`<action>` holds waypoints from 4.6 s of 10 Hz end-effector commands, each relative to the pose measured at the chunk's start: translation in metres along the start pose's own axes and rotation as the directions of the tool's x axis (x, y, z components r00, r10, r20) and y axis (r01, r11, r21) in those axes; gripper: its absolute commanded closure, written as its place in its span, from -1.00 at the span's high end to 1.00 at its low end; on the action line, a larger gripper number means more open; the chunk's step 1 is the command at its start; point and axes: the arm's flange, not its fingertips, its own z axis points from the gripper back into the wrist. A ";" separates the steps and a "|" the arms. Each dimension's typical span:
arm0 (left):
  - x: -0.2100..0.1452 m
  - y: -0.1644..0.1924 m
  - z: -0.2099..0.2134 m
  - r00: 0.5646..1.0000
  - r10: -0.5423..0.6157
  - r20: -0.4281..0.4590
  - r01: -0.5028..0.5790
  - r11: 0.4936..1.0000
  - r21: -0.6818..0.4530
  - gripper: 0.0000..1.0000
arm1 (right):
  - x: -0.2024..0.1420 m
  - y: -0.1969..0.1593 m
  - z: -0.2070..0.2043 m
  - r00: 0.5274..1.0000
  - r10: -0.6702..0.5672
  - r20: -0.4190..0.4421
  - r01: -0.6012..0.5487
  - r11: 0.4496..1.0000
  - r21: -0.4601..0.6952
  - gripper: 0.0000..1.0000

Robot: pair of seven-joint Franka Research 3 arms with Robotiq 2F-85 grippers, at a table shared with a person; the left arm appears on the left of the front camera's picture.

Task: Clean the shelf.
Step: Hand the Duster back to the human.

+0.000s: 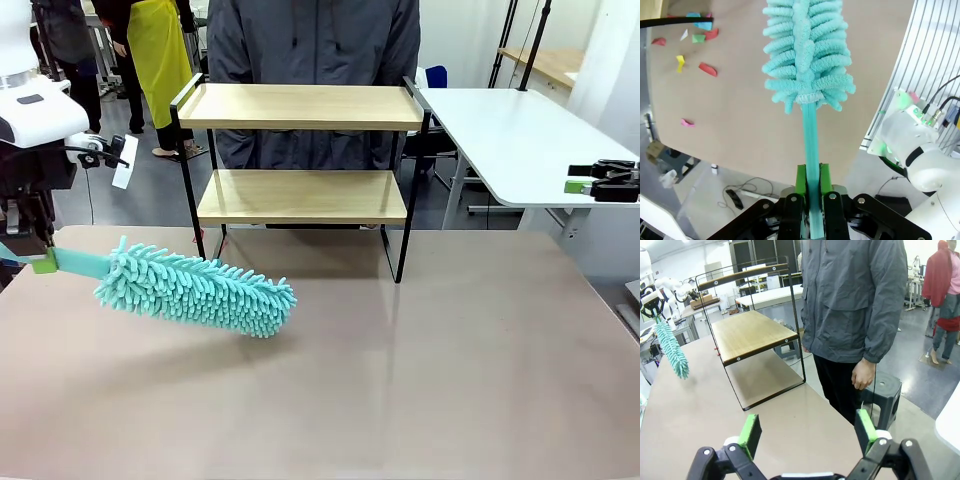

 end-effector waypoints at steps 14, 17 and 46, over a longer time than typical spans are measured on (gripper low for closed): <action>0.054 0.001 -0.032 0.827 -0.204 0.524 0.202 0.977 0.062 -0.74 | 0.096 0.188 -0.067 0.982 -0.169 0.090 0.097 0.843 0.529 1.00; 0.067 -0.003 -0.034 0.790 -0.304 0.532 0.291 0.950 0.112 -0.74 | 0.087 0.191 -0.072 0.983 -0.156 0.096 0.078 0.831 0.551 1.00; 0.068 -0.004 -0.033 0.829 -0.209 0.518 0.198 0.977 0.078 -0.74 | -0.033 0.311 -0.235 0.981 -0.124 0.151 0.017 0.824 0.566 1.00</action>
